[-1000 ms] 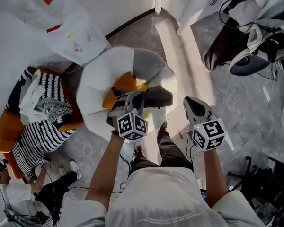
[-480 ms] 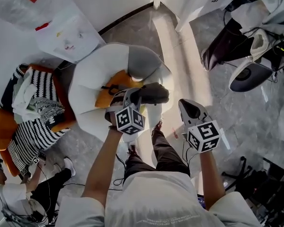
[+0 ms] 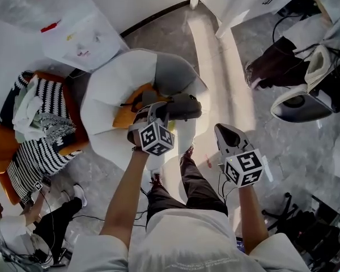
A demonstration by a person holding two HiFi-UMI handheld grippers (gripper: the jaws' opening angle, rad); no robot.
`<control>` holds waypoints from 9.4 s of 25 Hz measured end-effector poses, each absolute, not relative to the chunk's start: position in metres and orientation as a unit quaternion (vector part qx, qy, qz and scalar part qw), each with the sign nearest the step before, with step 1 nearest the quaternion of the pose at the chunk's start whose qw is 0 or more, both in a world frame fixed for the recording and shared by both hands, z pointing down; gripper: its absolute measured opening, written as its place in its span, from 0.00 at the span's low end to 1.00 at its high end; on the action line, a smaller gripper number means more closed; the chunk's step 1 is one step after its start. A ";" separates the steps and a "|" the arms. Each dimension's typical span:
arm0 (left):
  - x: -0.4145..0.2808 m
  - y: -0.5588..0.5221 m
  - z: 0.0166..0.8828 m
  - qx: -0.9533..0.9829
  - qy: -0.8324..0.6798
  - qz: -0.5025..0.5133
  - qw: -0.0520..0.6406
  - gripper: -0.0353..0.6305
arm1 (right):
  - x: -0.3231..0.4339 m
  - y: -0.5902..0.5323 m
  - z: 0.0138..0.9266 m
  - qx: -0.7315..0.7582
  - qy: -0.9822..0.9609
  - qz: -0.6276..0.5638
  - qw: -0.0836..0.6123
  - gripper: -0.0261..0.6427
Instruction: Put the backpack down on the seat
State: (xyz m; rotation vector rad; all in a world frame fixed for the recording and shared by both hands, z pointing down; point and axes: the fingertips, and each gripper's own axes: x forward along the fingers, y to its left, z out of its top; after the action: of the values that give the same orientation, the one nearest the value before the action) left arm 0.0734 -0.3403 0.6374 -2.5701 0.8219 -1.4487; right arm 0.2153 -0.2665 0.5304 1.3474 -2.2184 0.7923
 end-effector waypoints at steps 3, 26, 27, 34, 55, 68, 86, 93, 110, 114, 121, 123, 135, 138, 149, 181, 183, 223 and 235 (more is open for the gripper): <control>0.074 -0.345 0.646 -0.834 0.276 -0.478 0.030 0.12 | 0.220 -0.270 0.536 0.485 -0.798 0.287 0.215 0.04; 0.053 -0.368 0.695 -0.810 0.310 -0.497 -0.027 0.12 | 0.206 -0.307 0.558 0.467 -0.813 0.273 0.214 0.04; 0.051 -0.370 0.697 -0.809 0.312 -0.498 -0.028 0.12 | 0.206 -0.309 0.559 0.466 -0.814 0.273 0.213 0.04; 0.036 -0.394 0.710 -0.796 0.338 -0.501 -0.041 0.12 | 0.201 -0.324 0.572 0.458 -0.818 0.276 0.211 0.04; -0.005 -0.439 0.733 -0.792 0.433 -0.409 -0.133 0.12 | 0.134 -0.390 0.612 0.457 -0.818 0.313 0.156 0.04; -0.020 -0.488 0.762 -0.787 0.450 -0.400 -0.136 0.12 | 0.145 -0.396 0.643 0.455 -0.811 0.315 0.188 0.04; -0.047 -0.547 0.791 -0.773 0.456 -0.418 -0.142 0.12 | 0.146 -0.402 0.653 0.462 -0.807 0.309 0.200 0.04; -0.057 -0.536 0.774 -0.765 0.482 -0.407 -0.126 0.33 | 0.153 -0.398 0.643 0.468 -0.805 0.303 0.201 0.04; -0.062 -0.477 0.748 -0.781 0.434 -0.438 -0.094 0.39 | 0.133 -0.382 0.605 0.466 -0.820 0.267 0.198 0.04; -0.063 -0.470 0.745 -0.786 0.423 -0.443 -0.082 0.42 | 0.128 -0.369 0.606 0.464 -0.821 0.269 0.197 0.04; -0.066 -0.465 0.742 -0.785 0.421 -0.447 -0.080 0.44 | 0.133 -0.358 0.617 0.463 -0.816 0.278 0.206 0.04; -0.066 -0.464 0.740 -0.781 0.417 -0.459 -0.072 0.44 | 0.134 -0.357 0.618 0.461 -0.816 0.279 0.207 0.04; -0.075 -0.457 0.737 -0.773 0.425 -0.464 -0.082 0.44 | 0.132 -0.364 0.611 0.457 -0.821 0.273 0.205 0.04; -0.077 -0.453 0.731 -0.775 0.427 -0.458 -0.084 0.42 | 0.132 -0.364 0.606 0.462 -0.821 0.265 0.208 0.04; -0.089 -0.403 0.700 -0.793 0.416 -0.434 -0.098 0.30 | 0.109 -0.338 0.580 0.464 -0.828 0.210 0.233 0.04; -0.127 -0.247 0.520 -0.840 0.420 -0.332 -0.084 0.06 | 0.065 -0.221 0.445 0.488 -0.834 0.161 0.201 0.04; -0.128 -0.236 0.505 -0.841 0.425 -0.324 -0.081 0.06 | 0.066 -0.214 0.431 0.491 -0.834 0.154 0.200 0.04; -0.135 -0.093 0.226 -0.866 0.471 -0.145 0.088 0.05 | 0.012 -0.066 0.219 0.486 -0.868 0.020 0.102 0.04; -0.115 -0.075 0.182 -0.874 0.454 -0.118 0.128 0.05 | -0.004 -0.053 0.173 0.468 -0.879 -0.034 0.089 0.04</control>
State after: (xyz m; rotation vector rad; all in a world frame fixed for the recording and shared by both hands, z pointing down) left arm -0.1154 -0.0755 0.1816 -2.5413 1.3202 -0.3419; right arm -0.0038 -0.0534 0.1729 1.3919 -2.6134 -0.1020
